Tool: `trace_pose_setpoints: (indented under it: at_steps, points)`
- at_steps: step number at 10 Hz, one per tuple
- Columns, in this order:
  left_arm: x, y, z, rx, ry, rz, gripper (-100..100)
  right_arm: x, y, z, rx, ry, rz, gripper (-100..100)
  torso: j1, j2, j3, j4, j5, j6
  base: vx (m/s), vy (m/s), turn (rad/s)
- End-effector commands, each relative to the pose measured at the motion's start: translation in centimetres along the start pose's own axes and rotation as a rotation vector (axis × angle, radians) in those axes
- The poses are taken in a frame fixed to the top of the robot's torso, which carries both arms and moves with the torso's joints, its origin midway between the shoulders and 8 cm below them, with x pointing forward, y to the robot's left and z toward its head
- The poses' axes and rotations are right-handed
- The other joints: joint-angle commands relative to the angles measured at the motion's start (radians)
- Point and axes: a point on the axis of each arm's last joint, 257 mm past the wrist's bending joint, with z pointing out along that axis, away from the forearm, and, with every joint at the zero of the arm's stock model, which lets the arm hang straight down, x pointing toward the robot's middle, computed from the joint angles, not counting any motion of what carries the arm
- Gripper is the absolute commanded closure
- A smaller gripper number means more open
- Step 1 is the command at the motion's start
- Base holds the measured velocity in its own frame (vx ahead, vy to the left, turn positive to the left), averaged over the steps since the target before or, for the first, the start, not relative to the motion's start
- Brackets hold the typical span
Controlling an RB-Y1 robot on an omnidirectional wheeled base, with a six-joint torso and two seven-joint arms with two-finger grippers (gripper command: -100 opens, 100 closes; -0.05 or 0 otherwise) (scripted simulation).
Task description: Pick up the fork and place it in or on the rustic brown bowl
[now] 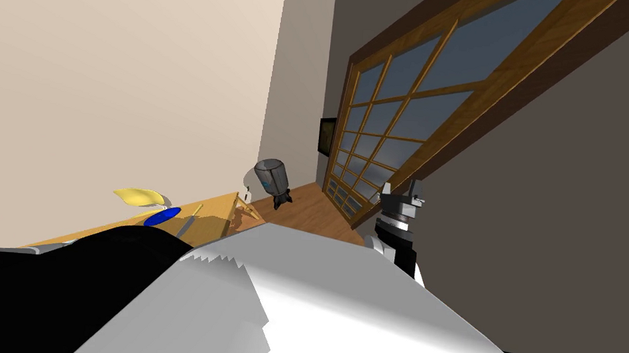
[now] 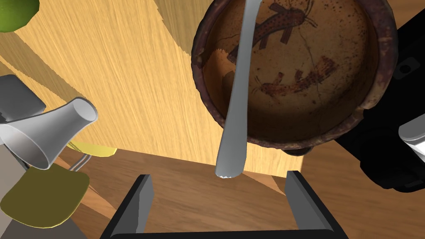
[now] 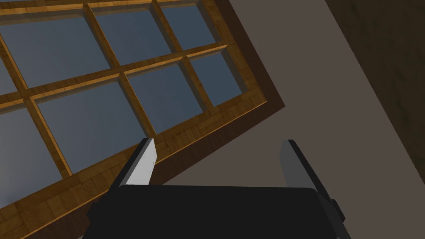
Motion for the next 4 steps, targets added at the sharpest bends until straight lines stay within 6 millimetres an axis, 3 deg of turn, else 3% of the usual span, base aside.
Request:
trace_pose_setpoints:
  at_steps: [1, 4]
  points:
    - [0.0, 0.0, 0.0, 0.0, 0.0, 0.0, 0, 0.0, 0.0, 0.0, 0.0, 0.0, 0.0, 0, 0.0, 0.0, 0.0, 0.0, 0.0, 0.0, 0.0, 0.0, 0.0]
    - [0.0, 0.0, 0.0, 0.0, 0.0, 0.0, 0, 0.0, 0.0, 0.0, 0.0, 0.0, 0.0, 0, 0.0, 0.0, 0.0, 0.0, 0.0, 0.0, 0.0, 0.0, 0.0]
